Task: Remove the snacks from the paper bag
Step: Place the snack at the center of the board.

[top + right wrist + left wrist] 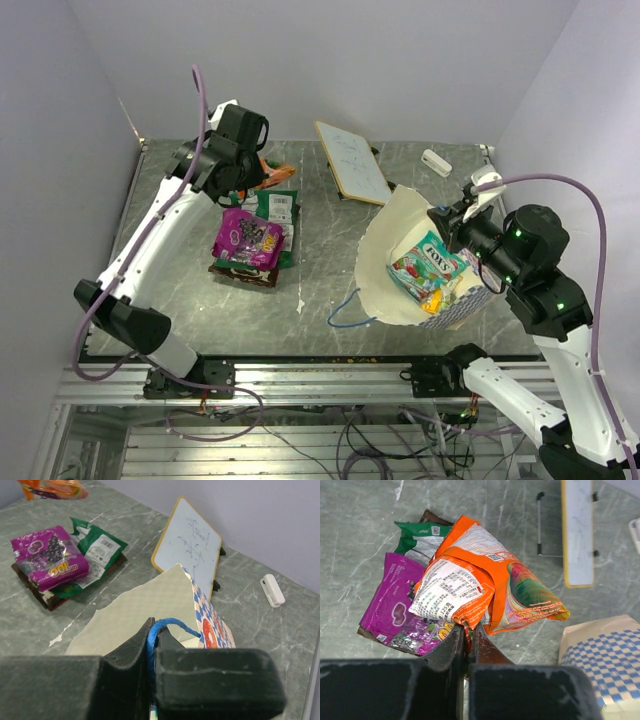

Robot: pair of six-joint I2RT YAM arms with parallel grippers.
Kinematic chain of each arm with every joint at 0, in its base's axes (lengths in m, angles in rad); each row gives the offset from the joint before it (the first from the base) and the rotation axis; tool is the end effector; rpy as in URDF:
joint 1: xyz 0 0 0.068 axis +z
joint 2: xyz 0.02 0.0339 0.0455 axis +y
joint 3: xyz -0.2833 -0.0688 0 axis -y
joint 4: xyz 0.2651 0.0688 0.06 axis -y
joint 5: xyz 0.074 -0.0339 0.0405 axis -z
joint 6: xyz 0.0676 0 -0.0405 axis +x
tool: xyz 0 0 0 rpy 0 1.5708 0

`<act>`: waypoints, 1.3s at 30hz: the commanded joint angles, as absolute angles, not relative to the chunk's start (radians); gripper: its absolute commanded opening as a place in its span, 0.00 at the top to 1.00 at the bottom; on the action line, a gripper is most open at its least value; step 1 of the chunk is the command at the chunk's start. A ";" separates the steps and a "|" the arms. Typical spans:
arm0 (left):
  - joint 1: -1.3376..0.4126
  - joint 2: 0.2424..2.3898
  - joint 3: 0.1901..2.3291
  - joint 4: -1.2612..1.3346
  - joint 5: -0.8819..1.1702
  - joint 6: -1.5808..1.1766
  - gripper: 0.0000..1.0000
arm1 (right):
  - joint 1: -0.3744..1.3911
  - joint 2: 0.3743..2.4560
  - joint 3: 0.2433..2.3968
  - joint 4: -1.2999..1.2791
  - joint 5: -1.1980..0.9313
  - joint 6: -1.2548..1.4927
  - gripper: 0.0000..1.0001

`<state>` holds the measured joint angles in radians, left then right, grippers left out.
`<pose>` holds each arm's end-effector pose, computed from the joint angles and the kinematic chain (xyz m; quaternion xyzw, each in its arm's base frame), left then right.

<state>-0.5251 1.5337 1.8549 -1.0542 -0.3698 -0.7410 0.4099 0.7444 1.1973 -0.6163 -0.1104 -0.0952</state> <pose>0.3098 -0.1513 0.4455 -0.1711 0.8847 -0.1011 0.4217 0.1466 0.0718 0.4524 -0.2248 0.7282 0.1428 0.6315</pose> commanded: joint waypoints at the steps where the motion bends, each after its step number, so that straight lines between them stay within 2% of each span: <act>1: -0.488 1.563 1.810 -1.013 -0.363 -0.718 0.93 | 0.411 0.727 1.167 -0.594 -0.217 -0.141 1.00; 11: -0.434 1.633 1.730 -0.835 -0.417 -0.535 0.93 | 0.411 0.696 1.112 -0.527 -0.176 -0.164 1.00; 25: -0.431 1.671 1.463 -0.609 -0.550 -0.556 0.93 | 0.411 0.671 1.081 -0.517 -0.111 -0.178 1.00; 32: -0.431 1.716 1.403 -0.619 -0.452 -0.622 0.93 | 0.412 0.665 1.078 -0.524 -0.112 -0.176 1.00; 39: -0.431 1.713 1.327 -0.616 -0.347 -0.749 0.73 | 0.411 0.677 1.070 -0.503 -0.142 -0.157 1.00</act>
